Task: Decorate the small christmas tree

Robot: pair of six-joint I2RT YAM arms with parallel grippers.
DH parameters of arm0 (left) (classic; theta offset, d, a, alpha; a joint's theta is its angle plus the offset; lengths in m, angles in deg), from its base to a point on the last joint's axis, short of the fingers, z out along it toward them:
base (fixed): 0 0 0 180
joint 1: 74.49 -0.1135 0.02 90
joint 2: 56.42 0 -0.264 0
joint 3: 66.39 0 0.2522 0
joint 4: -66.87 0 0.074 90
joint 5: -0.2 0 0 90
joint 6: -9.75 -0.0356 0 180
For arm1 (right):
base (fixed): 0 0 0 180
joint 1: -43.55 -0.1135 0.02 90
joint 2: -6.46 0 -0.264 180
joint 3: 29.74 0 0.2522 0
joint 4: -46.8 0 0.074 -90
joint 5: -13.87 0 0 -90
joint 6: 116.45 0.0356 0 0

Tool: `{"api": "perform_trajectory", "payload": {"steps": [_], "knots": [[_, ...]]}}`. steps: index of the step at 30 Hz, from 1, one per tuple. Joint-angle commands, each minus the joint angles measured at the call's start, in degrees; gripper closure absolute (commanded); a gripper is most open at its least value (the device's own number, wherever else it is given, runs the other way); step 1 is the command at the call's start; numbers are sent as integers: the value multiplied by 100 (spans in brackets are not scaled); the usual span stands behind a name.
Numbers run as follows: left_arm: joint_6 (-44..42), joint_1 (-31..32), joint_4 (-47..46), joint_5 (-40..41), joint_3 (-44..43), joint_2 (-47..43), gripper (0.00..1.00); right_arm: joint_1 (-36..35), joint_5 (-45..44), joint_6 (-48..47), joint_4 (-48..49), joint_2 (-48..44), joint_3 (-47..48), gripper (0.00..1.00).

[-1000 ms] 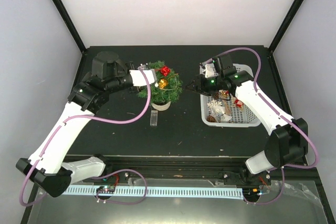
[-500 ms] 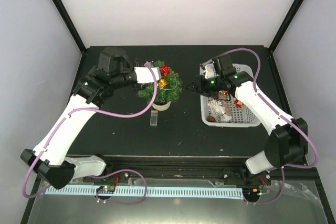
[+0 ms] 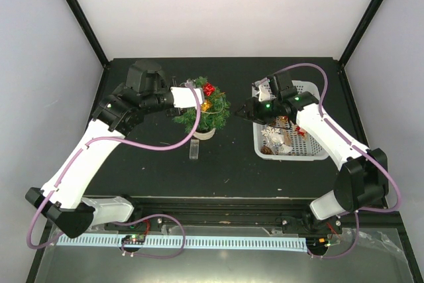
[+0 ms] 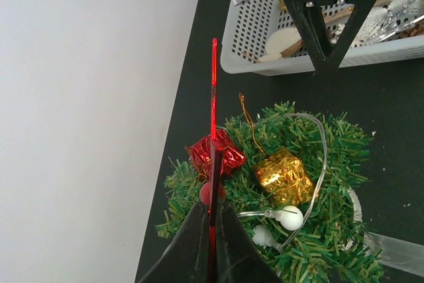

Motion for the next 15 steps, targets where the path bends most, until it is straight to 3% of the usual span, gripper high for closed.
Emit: {"api": "perform_trajectory", "payload": {"steps": [1, 15], "knots": [[-85, 67, 62, 198, -122, 7, 99, -11, 58, 39, 126, -83, -34, 53], [-41, 103, 65, 218, -98, 65, 98, -10, 58, 23, 128, -50, -31, 53]]}}
